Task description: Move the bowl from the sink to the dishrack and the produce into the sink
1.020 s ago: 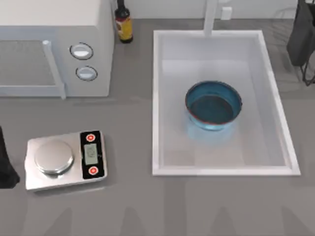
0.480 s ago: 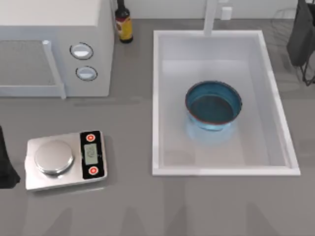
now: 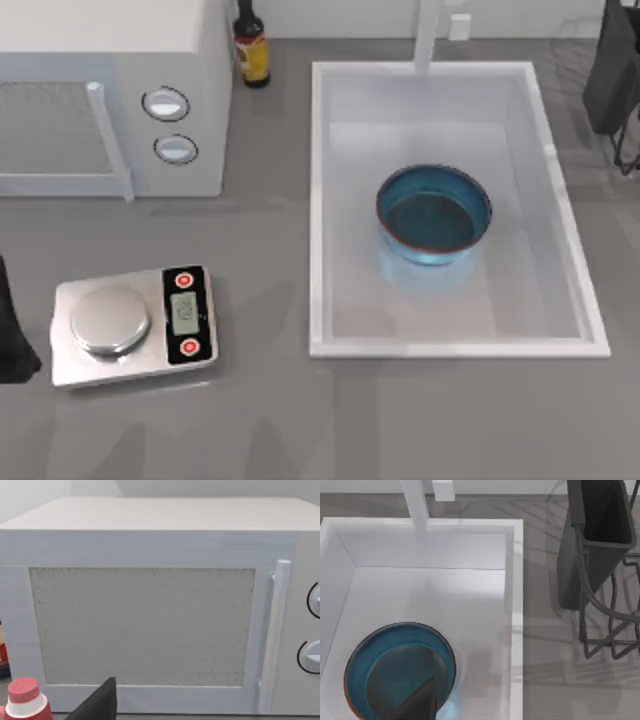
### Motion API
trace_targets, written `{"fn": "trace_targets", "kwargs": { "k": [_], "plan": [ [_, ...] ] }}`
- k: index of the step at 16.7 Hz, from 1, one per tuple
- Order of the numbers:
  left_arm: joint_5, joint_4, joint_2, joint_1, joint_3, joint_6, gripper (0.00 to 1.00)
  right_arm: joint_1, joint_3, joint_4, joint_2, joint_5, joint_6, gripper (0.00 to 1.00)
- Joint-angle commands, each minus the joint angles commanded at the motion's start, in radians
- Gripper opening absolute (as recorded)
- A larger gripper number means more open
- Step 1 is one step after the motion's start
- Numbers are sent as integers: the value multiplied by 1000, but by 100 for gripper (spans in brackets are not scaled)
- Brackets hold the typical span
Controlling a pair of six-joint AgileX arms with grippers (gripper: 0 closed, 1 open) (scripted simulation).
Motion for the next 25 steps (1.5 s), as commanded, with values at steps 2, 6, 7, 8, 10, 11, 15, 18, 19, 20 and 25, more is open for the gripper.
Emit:
{"fn": "trace_targets", "kwargs": {
  "k": [2, 6, 7, 8, 10, 11, 15, 18, 19, 20, 25],
  "plan": [
    [0, 0, 0, 0, 0, 0, 100, 39, 186, -103, 224, 7, 34, 100],
    [0, 0, 0, 0, 0, 0, 100, 115, 568, -286, 619, 25, 113, 100],
    [0, 0, 0, 0, 0, 0, 100, 133, 663, -327, 705, 30, 137, 100],
    [0, 0, 0, 0, 0, 0, 100, 149, 754, -364, 783, 34, 163, 100],
    [0, 0, 0, 0, 0, 0, 100, 181, 920, -439, 931, 42, 214, 100],
    [0, 0, 0, 0, 0, 0, 100, 197, 993, -477, 1000, 45, 239, 100],
    [0, 0, 0, 0, 0, 0, 100, 259, 1225, -621, 1234, 52, 325, 100],
    [0, 0, 0, 0, 0, 0, 100, 296, 1347, -699, 1344, 53, 379, 100],
    [0, 0, 0, 0, 0, 0, 100, 306, 1381, -719, 1373, 54, 394, 100],
    [0, 0, 0, 0, 0, 0, 100, 317, 1411, -739, 1400, 54, 407, 100],
    [0, 0, 0, 0, 0, 0, 100, 358, 1481, -798, 1470, 53, 428, 100]
  ]
}}
